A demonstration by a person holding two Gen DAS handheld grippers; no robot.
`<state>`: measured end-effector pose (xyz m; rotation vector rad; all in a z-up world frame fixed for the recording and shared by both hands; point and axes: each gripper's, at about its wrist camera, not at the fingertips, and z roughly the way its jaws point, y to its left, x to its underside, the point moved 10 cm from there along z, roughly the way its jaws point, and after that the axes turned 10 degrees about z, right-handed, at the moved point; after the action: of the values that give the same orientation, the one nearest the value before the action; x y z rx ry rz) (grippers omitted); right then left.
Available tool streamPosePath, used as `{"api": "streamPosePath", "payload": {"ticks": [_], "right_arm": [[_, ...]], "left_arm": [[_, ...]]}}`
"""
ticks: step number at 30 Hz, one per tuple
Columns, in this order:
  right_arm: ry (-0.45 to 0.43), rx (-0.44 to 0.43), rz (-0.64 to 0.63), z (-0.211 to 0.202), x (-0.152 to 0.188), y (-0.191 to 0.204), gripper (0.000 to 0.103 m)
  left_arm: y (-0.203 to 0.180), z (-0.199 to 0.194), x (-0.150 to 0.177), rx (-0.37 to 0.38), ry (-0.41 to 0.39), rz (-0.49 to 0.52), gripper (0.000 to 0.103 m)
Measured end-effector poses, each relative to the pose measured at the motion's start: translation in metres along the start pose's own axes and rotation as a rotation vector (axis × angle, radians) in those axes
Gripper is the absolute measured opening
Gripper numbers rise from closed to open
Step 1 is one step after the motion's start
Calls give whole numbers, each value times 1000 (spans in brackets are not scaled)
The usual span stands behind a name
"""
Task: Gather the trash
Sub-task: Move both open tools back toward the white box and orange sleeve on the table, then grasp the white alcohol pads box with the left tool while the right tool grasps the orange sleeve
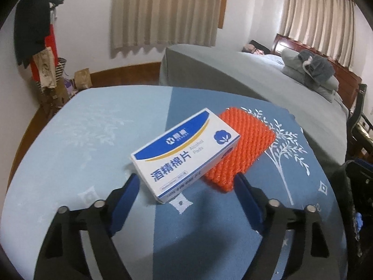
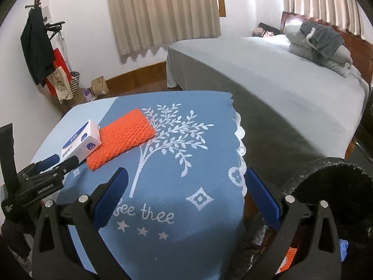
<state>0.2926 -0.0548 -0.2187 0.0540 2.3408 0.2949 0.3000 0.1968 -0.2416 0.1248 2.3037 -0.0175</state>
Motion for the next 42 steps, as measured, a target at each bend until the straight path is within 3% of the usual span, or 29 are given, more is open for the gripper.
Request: {"api": "streamPosePath", "payload": {"ticks": [5, 13, 19, 25, 30, 36, 38, 39, 42], "right_arm": [[9, 1, -1, 5, 4, -1, 97], [7, 5, 7, 7, 2, -4, 97], [6, 3, 9, 8, 1, -7, 97], [14, -5, 0, 11, 2, -1, 97], [17, -8, -10, 15, 1, 4, 97], [23, -4, -14, 20, 2, 7, 97], [24, -4, -15, 21, 2, 8, 97], [24, -3, -16, 21, 2, 8, 97], [26, -5, -14, 22, 4, 8, 97]], "left_arm": [[-3, 1, 0, 26, 10, -8, 68], [-37, -13, 1, 129, 4, 21, 67], [-29, -20, -5, 77, -13, 33, 67], [-2, -9, -10, 25, -12, 6, 76], [2, 8, -15, 37, 7, 28, 83], [-2, 22, -21, 65, 23, 41, 83], [-4, 24, -20, 76, 30, 41, 78], [-5, 25, -18, 83, 35, 40, 66], [-4, 20, -14, 77, 34, 25, 63]]}}
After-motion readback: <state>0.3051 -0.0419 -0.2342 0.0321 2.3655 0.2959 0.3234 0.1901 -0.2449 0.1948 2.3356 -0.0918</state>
